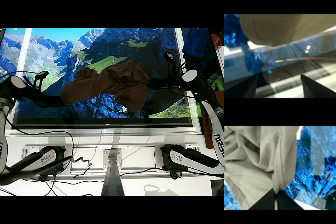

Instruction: Fold the clothes and pants, and hang the long-sleeved shirts on hangers.

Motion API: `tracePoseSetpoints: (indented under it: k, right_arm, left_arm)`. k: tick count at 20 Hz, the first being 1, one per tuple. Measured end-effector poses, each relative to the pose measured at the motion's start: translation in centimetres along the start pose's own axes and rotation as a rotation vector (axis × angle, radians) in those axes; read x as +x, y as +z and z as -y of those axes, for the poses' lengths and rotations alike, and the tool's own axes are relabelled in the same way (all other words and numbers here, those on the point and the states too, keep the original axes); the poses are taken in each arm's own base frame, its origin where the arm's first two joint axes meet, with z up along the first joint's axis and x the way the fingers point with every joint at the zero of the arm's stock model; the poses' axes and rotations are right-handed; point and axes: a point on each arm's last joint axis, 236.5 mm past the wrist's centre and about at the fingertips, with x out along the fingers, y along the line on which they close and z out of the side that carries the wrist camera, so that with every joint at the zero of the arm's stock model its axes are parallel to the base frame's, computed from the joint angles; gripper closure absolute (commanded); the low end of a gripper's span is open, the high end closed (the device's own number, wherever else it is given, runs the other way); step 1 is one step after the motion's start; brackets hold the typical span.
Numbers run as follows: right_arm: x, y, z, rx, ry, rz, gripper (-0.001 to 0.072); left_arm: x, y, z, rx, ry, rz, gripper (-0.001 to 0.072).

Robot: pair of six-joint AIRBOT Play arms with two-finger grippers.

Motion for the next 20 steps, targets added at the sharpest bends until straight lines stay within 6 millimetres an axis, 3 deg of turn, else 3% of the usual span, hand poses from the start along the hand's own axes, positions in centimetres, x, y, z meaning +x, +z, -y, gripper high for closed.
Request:
tracePoseSetpoints:
  k: [1, 5, 7, 9, 11, 13, 16, 19, 20]
  right_arm:
    - [0.0, 0.0, 0.0, 0.001, 0.001, 0.001, 0.0695]
    - [0.0, 0.3, -0.1, 0.005, 0.002, 0.011, 0.0695]
    - [0.0, 0.4, -0.1, 0.007, 0.003, 0.016, 0.0695]
    - [0.0, 0.5, -0.1, 0.009, 0.004, 0.019, 0.0695]
    - [-0.2, 0.7, -0.2, 0.008, 0.004, 0.026, 0.0696]
    - [-0.6, 1.6, -0.3, -0.003, 0.003, 0.045, 0.0695]
    - [-2.5, 5.0, -0.9, -0.056, -0.014, 0.116, 0.0696]
    - [-6.4, 9.6, -1.8, -0.152, -0.06, 0.228, 0.0696]
    - [-8.1, 11.1, -2.1, -0.182, -0.087, 0.27, 0.0696]
  left_arm:
    - [0.5, 0.5, -0.5, -0.011, 0.013, 0.032, 0.0314]
    - [1.3, 3.6, -2.5, -0.024, 0.086, 0.179, 0.0324]
    - [2.2, 4.9, -2.9, -0.018, 0.107, 0.217, 0.0484]
    - [3.5, 5.5, -2.7, 0.008, 0.114, 0.218, 0.0691]
    - [4.5, 6.0, -2.2, 0.047, 0.117, 0.214, 0.0692]
    - [4.2, 7.1, -2.1, 0.089, 0.137, 0.234, 0.0693]
    - [-0.3, 11.1, -2.3, 0.155, 0.204, 0.361, 0.0694]
    - [-9.1, 16.3, -1.6, 0.195, 0.287, 0.597, 0.0694]
    - [-12.9, 17.8, -0.9, 0.209, 0.318, 0.697, 0.0694]
